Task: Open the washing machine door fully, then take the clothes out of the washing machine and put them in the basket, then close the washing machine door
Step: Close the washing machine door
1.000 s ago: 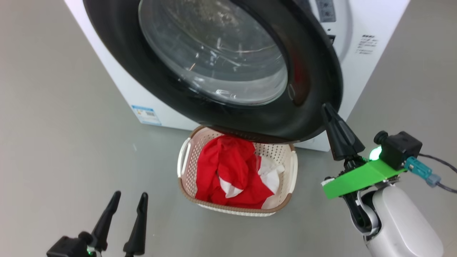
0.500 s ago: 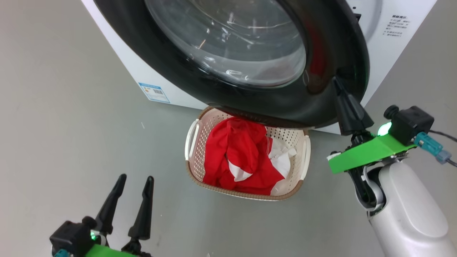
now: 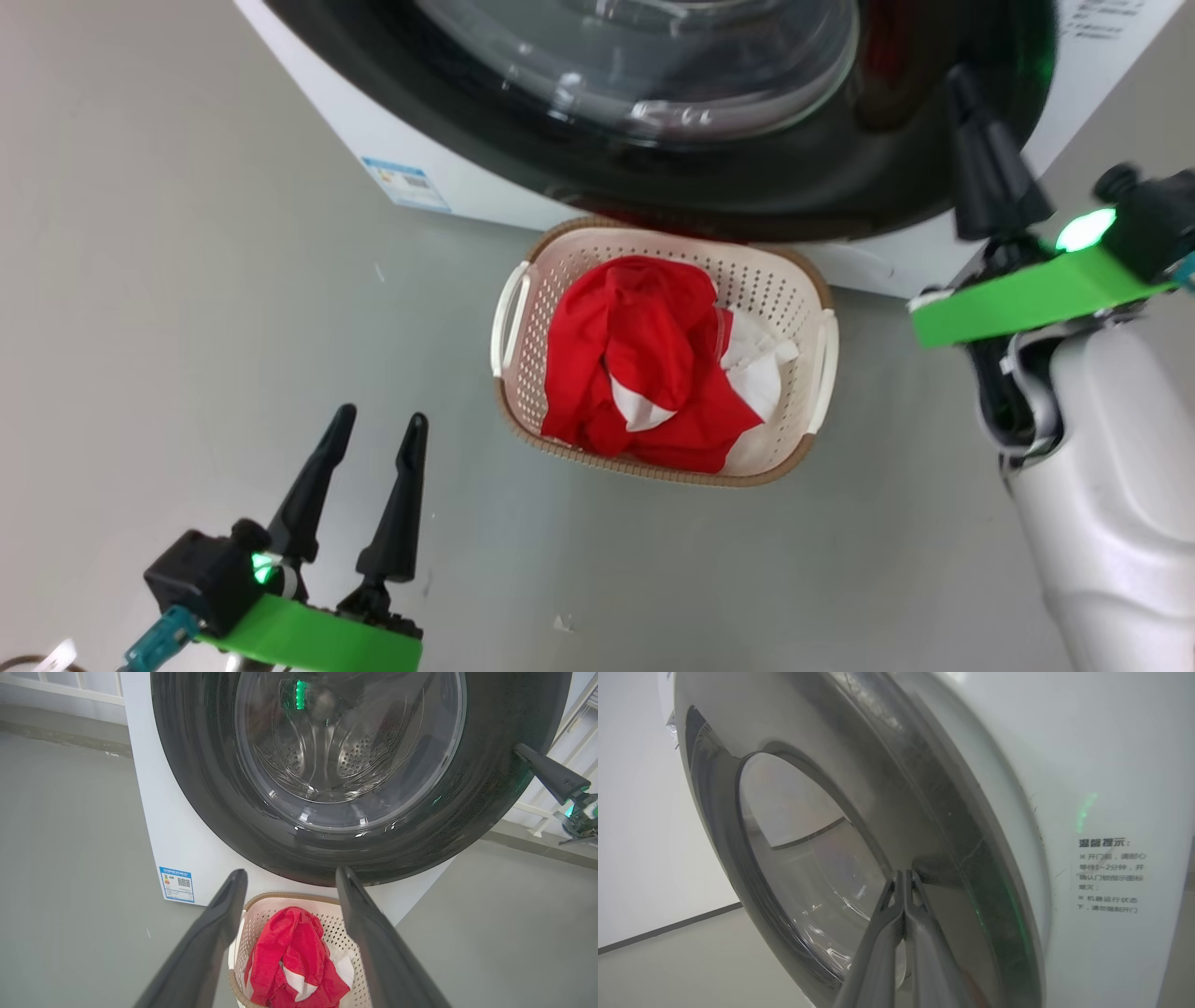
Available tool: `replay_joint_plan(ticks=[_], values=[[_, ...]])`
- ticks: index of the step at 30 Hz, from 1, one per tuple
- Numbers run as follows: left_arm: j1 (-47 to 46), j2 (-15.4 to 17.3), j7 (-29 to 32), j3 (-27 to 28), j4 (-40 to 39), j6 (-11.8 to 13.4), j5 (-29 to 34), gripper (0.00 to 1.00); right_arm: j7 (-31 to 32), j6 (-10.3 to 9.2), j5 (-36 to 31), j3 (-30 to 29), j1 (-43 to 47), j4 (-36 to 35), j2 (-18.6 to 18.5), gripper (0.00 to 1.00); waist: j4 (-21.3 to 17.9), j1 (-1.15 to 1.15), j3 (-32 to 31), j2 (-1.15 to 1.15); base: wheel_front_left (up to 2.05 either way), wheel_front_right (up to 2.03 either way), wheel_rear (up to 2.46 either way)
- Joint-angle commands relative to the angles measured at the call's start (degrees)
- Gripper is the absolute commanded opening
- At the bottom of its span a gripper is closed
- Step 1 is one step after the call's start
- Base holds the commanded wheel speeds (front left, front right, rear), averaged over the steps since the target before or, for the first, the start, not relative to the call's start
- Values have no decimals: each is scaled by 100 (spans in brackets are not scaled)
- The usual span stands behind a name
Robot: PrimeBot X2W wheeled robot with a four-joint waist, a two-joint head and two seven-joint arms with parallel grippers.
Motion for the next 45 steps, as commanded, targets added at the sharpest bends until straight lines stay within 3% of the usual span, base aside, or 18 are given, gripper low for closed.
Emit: replay_joint_plan(ticks=[1,19,27,32,35,36,37,38,45], values=[[-168,86,-70,149,-118,-32,-28,100,-37,20,-66,-36,-212,-179,37,0,91,0,143,0,0,0,0],[-426,78,-70,-47,-121,-32,-125,100,-37,20,-163,-652,-885,-426,57,0,315,0,507,0,0,0,0],[-370,86,-70,-49,-63,-32,-107,100,-37,20,-176,-321,-599,-333,104,0,253,0,320,0,0,0,0],[-287,103,-70,-3,-29,-32,-82,100,-37,20,-127,-82,-189,-259,90,16,150,0,92,0,0,0,0],[-209,131,-70,35,-14,-32,-57,100,-37,20,-88,58,100,-223,69,38,67,0,-70,0,0,0,0],[-181,141,-70,50,-11,-32,-47,100,-37,20,-79,101,201,-208,58,48,37,0,-128,0,0,0,0],[-150,151,-70,63,-4,-32,-36,100,-37,20,-67,143,301,-193,46,80,7,0,-186,0,0,0,0],[-121,164,-70,74,3,-32,-24,100,-37,20,-54,175,397,-183,34,100,-23,0,-240,0,0,0,0],[80,264,-70,147,50,-32,33,100,-37,20,26,358,1069,-175,-65,100,-238,0,-624,0,0,0,0]])
